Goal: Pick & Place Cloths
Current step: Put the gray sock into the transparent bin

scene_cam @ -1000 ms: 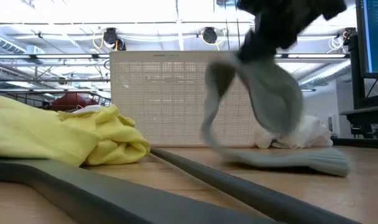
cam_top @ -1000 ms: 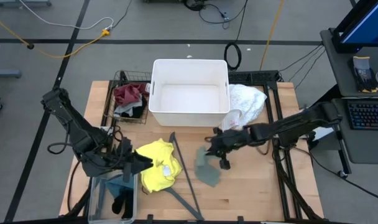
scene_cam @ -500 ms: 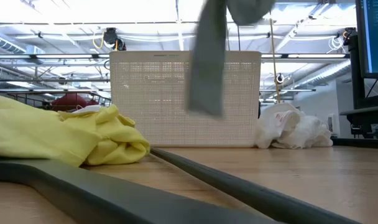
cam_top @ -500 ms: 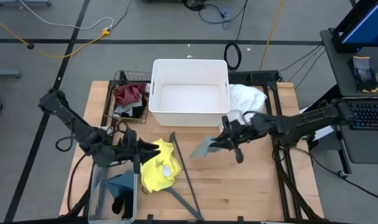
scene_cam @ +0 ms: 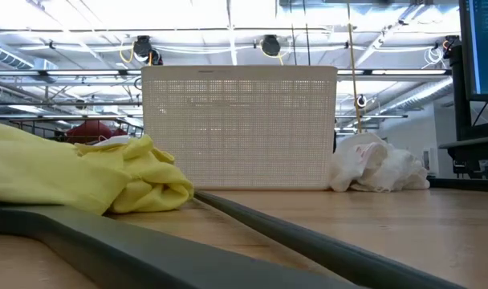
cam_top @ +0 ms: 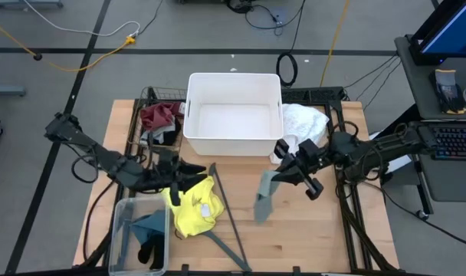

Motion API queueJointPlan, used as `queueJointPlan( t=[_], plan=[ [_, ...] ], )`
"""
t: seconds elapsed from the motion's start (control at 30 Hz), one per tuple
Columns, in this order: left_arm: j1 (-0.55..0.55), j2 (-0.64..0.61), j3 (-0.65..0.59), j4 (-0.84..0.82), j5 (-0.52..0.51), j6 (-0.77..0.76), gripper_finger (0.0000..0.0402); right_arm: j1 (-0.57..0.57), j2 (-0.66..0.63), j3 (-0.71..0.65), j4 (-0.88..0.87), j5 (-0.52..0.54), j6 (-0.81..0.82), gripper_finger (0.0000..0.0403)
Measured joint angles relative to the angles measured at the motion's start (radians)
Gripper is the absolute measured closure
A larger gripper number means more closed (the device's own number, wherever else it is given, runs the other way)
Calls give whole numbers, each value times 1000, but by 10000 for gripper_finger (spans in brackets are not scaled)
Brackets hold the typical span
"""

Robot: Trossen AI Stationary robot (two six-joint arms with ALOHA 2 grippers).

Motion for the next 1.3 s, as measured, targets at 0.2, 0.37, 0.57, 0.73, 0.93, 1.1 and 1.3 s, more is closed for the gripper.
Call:
queueJointPlan(
  t=[0.2,0.37,0.57,0.73,0.93,1.1,1.3],
  plan=[
    [65,91,0,246,153,114,250,0,32,93,2,-89,-4,403],
    [118,189,0,471,294,200,250,0,88,174,1,-151,-6,403],
    [168,278,0,650,420,242,250,0,150,237,0,-185,-12,403],
    [193,340,0,758,490,230,250,-1,187,269,4,-201,-38,402],
    [205,398,0,870,534,227,250,-5,224,297,3,-199,-56,401],
    [207,412,0,910,538,230,233,-21,236,309,7,-199,-74,400],
    [210,412,28,911,553,232,164,-49,237,309,12,-144,-82,400]
  ],
)
